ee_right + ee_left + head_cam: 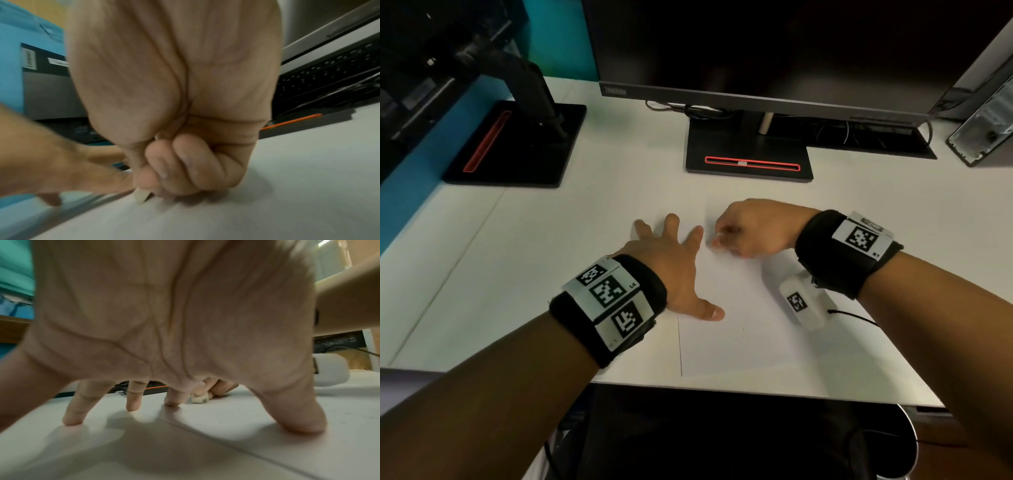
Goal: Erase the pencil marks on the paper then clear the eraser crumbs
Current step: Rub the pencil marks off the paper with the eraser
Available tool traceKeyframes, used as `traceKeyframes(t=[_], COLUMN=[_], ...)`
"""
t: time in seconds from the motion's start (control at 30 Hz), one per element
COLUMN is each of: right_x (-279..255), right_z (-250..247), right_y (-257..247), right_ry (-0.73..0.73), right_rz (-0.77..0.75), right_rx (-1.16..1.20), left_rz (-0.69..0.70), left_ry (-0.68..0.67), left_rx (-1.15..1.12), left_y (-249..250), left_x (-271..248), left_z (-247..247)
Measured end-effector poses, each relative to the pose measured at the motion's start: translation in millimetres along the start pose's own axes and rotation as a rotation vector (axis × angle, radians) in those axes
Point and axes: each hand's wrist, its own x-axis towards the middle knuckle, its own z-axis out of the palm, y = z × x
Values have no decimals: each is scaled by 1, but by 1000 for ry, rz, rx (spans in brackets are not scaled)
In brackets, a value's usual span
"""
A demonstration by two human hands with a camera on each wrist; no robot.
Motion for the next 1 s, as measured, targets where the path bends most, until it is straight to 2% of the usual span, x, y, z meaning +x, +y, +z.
traceKeyframes(t=[0.13,0.27,0.4,0.5,0.57,0.7,0.8,0.93,1.0], right_x=[9,2,-3,-13,-22,-26,-29,-31,-30], right_z=[-3,3,-5,9,10,6,16,5,10], right_y=[-2,-3,6,-1,0,13,9,16,13], right_ry=[138,11,103,31,-10,83,27,46,49], right_rz=[14,-26,36,-48,-41,35,-39,36,2], right_rx=[-49,-22,-38,-47,-43,-26,-23,-41,-48], left_rz=[-3,3,-1,-2,-3,-3,-5,-4,-7], left_ry=[-4,0,-7,-12,-16,-15,-21,-23,-24], left_rx=[4,5,7,-1,1,5,5,11,8], left_y=[1,0,1,2,1,2,1,2,2], left_x=[-2,-2,-4,-4,-4,-5,-5,-6,-6], left_z=[-1,0,-2,-2,-3,-3,-3,-4,-4])
